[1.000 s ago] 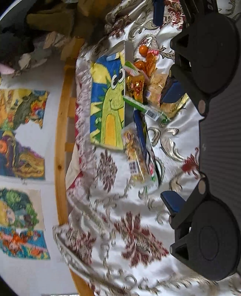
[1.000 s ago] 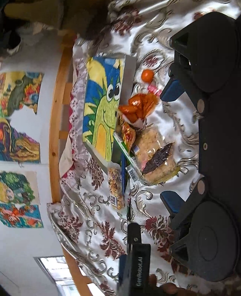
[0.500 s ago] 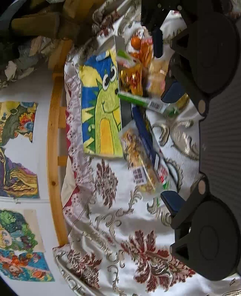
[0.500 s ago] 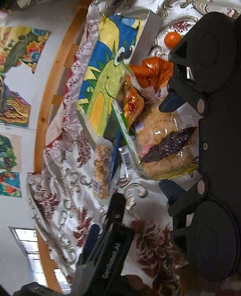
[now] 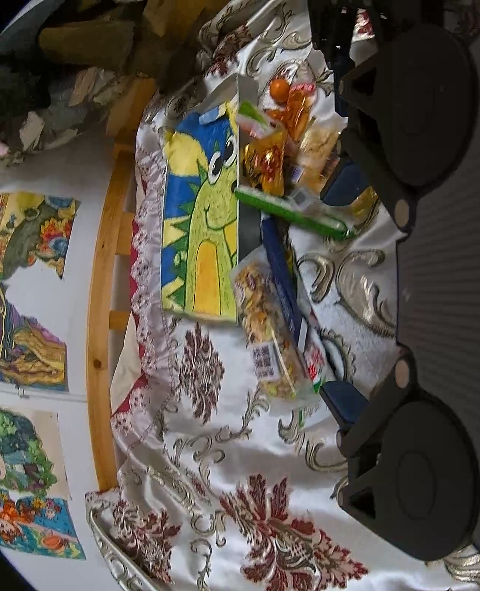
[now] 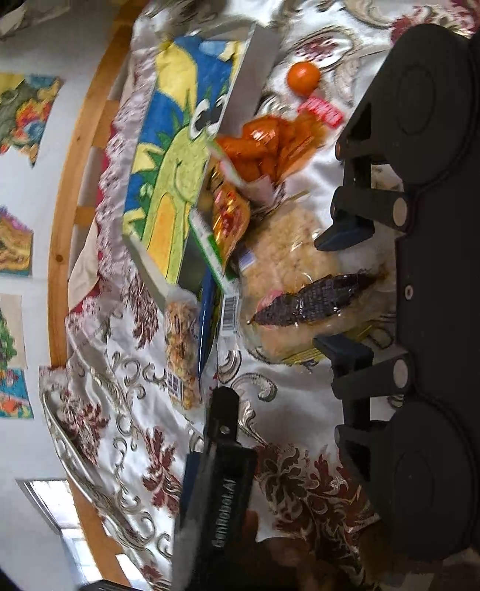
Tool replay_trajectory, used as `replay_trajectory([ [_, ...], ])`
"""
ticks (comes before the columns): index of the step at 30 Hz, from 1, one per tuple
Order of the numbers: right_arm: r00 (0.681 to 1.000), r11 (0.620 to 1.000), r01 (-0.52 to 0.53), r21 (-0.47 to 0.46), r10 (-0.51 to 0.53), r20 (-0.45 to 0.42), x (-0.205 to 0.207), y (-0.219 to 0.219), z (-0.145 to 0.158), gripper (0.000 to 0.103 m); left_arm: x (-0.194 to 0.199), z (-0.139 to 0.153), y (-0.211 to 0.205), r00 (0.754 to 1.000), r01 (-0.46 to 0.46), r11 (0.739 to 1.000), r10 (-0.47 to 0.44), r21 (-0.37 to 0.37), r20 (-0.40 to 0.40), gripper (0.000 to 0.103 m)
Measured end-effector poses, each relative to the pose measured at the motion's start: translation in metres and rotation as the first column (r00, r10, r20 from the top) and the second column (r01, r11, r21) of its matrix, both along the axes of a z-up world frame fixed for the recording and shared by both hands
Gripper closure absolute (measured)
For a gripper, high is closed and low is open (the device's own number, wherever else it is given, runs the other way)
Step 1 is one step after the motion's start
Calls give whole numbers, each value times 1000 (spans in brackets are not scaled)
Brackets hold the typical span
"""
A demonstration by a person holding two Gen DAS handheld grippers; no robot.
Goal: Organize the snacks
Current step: 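Grasp the dried meat bag with the right tool while the left grasps the puffed rice bag, then carry both bags over the dinosaur tray and open both tools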
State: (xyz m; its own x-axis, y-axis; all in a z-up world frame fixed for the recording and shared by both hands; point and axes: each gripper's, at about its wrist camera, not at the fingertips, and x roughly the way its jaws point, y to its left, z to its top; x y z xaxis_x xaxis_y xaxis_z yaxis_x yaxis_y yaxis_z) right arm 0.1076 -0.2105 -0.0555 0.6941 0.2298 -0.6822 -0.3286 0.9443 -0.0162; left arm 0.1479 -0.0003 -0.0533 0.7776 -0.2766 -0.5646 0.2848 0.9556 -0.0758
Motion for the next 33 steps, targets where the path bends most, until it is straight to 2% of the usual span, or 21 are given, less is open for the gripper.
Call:
replay_trajectory([
  [3, 998, 997, 52, 48, -51, -25, -5, -12, 7, 53, -4, 0, -9, 999, 50, 999, -50, 14, 2, 0],
  [9, 995, 994, 97, 40, -97, -1, -22, -22, 26, 54, -11, -5, -31, 989, 150, 987, -151, 63, -4, 0],
  [13, 991, 987, 135, 92, -133, -26, -29, -36, 33, 55, -11, -7, -44, 979, 202, 975, -200, 96, -26, 0],
  [15, 990, 985, 140, 104, -138, -29, -27, -38, 35, 55, -9, -6, -52, 972, 233, 965, -230, 117, -34, 0],
  [20, 985, 976, 172, 135, -173, -2, -23, -48, 46, 55, -3, -6, -69, 949, 316, 942, -310, 115, -66, 1],
  [24, 976, 965, 208, 159, -214, 24, -19, -62, 58, 55, -2, -11, -89, 926, 376, 909, -365, 178, -91, 1],
  [30, 963, 950, 262, 169, -267, 12, -11, -80, 62, 55, 12, -18, -117, 902, 429, 872, -397, 237, -171, 5],
  [33, 959, 942, 281, 183, -284, -11, -9, -85, 60, 55, 20, -23, -131, 904, 422, 861, -375, 284, -205, 7],
])
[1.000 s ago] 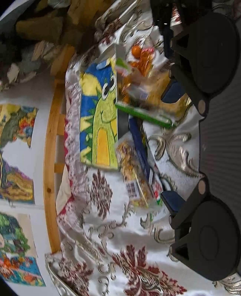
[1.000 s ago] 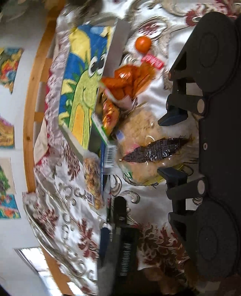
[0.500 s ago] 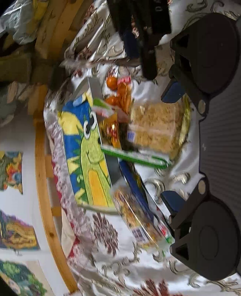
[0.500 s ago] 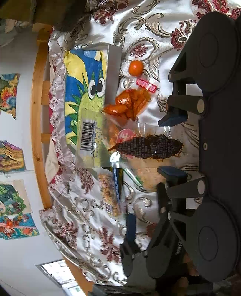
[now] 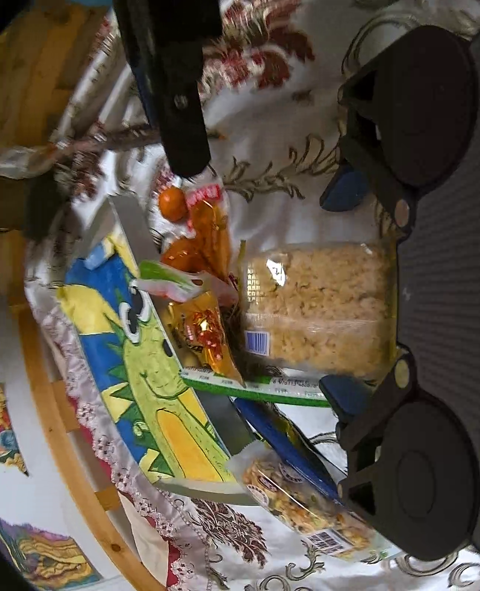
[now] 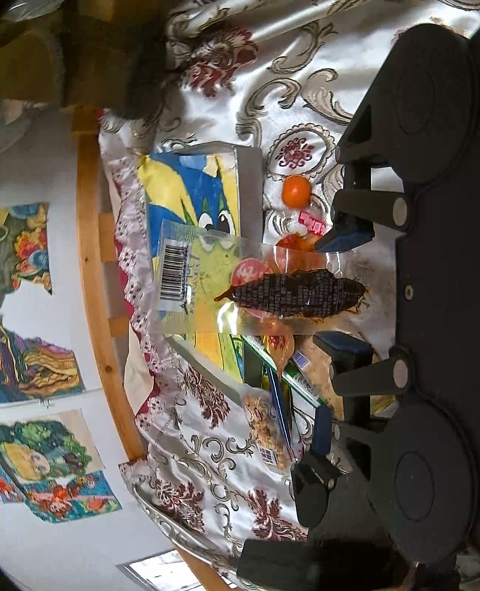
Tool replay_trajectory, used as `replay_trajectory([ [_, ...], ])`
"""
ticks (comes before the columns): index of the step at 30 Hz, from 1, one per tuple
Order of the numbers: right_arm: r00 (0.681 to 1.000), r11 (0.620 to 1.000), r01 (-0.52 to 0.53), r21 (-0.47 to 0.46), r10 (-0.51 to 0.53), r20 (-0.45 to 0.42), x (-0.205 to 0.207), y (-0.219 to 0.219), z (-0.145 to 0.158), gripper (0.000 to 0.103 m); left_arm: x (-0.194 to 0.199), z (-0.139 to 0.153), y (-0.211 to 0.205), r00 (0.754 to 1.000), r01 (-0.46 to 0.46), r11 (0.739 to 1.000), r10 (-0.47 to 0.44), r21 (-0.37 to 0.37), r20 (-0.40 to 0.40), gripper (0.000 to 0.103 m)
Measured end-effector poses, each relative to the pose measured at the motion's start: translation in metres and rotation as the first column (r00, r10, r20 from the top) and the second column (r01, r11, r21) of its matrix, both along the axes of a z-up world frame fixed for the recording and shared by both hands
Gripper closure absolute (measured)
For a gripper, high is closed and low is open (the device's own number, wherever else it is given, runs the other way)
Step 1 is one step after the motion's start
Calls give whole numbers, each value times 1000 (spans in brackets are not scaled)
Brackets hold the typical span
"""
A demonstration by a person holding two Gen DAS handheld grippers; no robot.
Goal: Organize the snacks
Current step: 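Carry both bags over the dinosaur tray and open both tools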
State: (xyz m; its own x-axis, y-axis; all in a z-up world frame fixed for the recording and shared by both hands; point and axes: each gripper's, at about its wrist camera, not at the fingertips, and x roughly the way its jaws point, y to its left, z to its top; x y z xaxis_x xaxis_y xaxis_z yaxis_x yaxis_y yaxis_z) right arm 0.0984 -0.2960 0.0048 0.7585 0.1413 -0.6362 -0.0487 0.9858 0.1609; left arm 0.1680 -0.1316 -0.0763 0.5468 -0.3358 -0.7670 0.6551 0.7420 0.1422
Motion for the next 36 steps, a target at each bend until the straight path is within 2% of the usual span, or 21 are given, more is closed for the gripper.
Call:
replay_trajectory([
  [4, 1000, 1000, 3, -11, -3, 1, 0, -1, 0, 55, 14, -3, -7, 997, -71, 997, 72, 32, -35, 23],
  [7, 1000, 1000, 6, -16, -6, 0, 0, -1, 0, 55, 20, 1, 1, 989, -122, 993, 121, -4, -84, 23],
  [16, 1000, 1000, 5, -25, -5, 7, -3, 2, 3, 55, 5, 20, 24, 968, -222, 973, 213, -63, -132, 24],
  [21, 1000, 1000, -3, -26, 3, 15, -4, 4, 5, 55, -11, 38, 26, 971, -228, 972, 222, -60, -89, 25],
  [25, 1000, 1000, -5, -20, 5, 17, -7, 3, 6, 55, -21, 41, 26, 968, -241, 969, 236, -50, -89, 25],
  [31, 999, 999, -12, -51, 14, 35, -12, 5, 8, 55, -35, 65, 31, 959, -281, 950, 281, -133, -21, 25],
  [36, 999, 998, -10, -62, 13, 48, -14, 6, 8, 55, -31, 86, 33, 941, -325, 920, 337, -218, 20, 25],
])
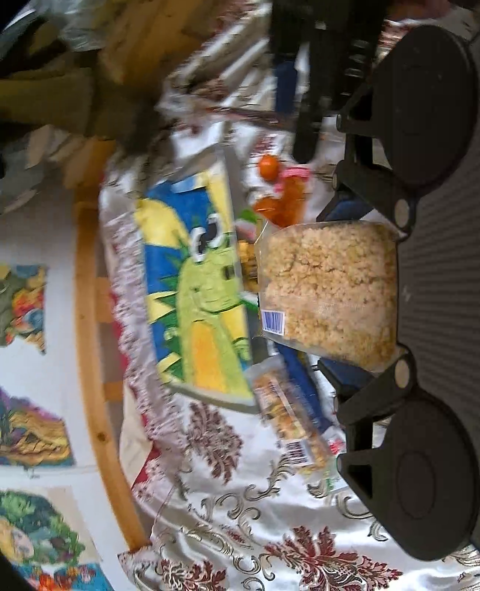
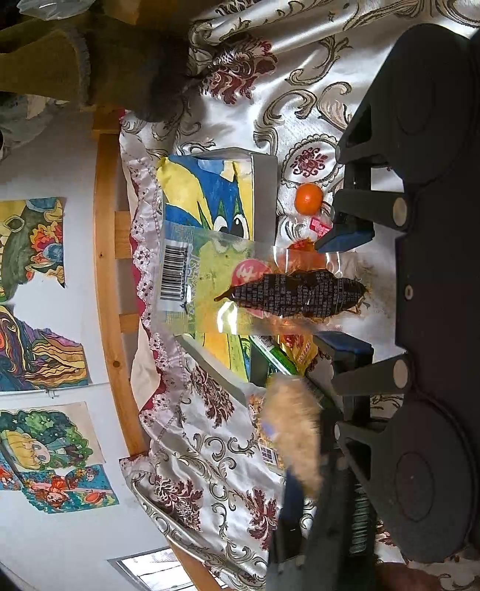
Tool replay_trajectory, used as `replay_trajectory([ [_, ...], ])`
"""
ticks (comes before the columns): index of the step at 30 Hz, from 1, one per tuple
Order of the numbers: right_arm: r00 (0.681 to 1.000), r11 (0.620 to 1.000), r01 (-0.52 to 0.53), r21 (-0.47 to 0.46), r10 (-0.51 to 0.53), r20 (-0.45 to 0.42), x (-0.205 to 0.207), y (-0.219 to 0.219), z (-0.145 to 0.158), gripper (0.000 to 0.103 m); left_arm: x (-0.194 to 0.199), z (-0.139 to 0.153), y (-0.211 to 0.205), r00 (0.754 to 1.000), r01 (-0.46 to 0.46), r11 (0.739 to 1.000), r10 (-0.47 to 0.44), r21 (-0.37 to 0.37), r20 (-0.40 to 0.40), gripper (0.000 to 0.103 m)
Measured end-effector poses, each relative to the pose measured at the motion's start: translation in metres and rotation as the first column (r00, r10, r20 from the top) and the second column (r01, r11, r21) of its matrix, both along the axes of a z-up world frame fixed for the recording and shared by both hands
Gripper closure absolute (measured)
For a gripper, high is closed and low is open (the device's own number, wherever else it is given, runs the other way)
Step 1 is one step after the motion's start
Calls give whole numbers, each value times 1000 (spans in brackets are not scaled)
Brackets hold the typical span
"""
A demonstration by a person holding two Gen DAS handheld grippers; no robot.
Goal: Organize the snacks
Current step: 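Carry both bags over the dinosaur tray and open both tools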
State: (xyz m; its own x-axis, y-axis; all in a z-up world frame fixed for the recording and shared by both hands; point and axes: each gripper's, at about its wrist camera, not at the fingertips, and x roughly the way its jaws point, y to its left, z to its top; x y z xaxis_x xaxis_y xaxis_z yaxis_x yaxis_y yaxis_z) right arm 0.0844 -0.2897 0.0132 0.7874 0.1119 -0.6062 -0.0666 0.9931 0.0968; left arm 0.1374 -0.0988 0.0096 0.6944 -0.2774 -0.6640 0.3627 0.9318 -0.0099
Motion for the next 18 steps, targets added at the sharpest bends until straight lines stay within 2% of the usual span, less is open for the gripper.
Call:
replay_trajectory([
  [3, 1000, 1000, -3, -14, 3, 22, 5, 0, 7, 55, 13, 11, -1, 1000, -19, 999, 20, -32, 23, 25],
  [5, 998, 998, -39, -45, 41, 52, 15, 1, 15, 55, 25, 19, -1, 999, -34, 998, 36, -54, 37, 25],
  [12, 966, 961, -136, -241, 183, 183, 64, 1, 37, 55, 80, 39, -16, 990, -92, 991, 101, -101, 96, 24],
  [18, 966, 965, -82, -247, 138, 218, 122, -26, 29, 55, 141, 30, -42, 987, -120, 979, 135, -165, 83, 24],
])
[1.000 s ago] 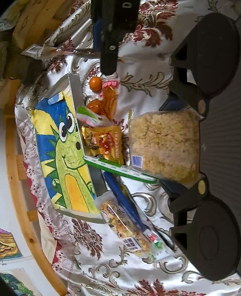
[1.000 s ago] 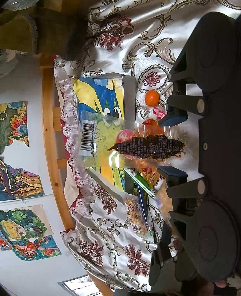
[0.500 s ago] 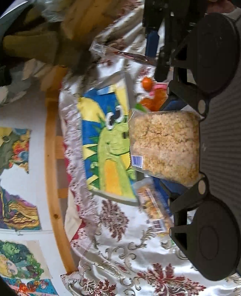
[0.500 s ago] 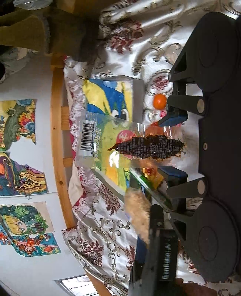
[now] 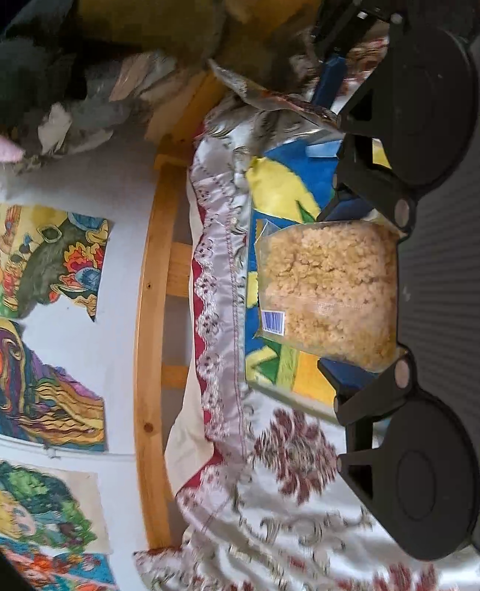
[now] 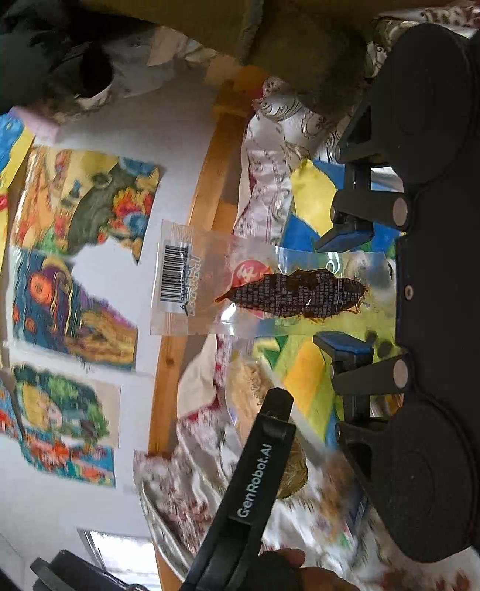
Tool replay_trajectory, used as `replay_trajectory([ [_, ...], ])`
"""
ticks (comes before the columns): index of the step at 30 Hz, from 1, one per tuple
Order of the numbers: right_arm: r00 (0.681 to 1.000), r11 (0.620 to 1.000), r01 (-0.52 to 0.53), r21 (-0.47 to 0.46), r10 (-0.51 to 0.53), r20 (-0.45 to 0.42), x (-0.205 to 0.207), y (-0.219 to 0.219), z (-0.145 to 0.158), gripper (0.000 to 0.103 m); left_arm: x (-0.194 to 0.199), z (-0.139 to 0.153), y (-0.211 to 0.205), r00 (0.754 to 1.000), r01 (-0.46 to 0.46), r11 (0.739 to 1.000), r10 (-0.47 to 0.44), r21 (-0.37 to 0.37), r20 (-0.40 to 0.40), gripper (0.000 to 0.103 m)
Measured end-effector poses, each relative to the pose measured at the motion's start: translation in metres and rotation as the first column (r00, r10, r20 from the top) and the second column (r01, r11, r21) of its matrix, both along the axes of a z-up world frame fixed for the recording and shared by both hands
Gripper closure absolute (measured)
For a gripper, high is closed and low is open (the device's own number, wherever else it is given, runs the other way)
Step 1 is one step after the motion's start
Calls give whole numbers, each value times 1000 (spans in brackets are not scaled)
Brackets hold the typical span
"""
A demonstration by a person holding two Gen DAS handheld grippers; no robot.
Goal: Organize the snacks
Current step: 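Carry both bags over the dinosaur tray and open both tools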
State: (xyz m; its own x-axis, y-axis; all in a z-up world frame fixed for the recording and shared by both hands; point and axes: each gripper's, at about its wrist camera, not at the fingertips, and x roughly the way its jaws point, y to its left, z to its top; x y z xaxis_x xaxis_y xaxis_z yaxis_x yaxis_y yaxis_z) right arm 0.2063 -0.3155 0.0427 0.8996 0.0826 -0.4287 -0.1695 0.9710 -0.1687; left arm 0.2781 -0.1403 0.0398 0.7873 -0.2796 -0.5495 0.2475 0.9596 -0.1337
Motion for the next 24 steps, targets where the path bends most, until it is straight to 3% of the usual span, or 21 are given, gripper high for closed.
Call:
replay_trajectory([
  [5, 998, 998, 56, 32, -55, -28, 43, -22, -18, 55, 48, -26, -22, 998, -26, 999, 24, -33, -58, 24],
  [11, 987, 983, 133, 125, -120, -106, 74, -48, -48, 54, 85, -58, -53, 995, -13, 1000, 15, 21, -96, 24],
  [18, 977, 974, 169, 149, -145, -158, 89, -56, -75, 54, 97, -80, -69, 991, 1, 999, 6, 54, -131, 24],
  [24, 972, 970, 178, 166, -147, -184, 91, -56, -86, 52, 102, -88, -64, 984, -20, 999, 26, 37, -175, 23],
])
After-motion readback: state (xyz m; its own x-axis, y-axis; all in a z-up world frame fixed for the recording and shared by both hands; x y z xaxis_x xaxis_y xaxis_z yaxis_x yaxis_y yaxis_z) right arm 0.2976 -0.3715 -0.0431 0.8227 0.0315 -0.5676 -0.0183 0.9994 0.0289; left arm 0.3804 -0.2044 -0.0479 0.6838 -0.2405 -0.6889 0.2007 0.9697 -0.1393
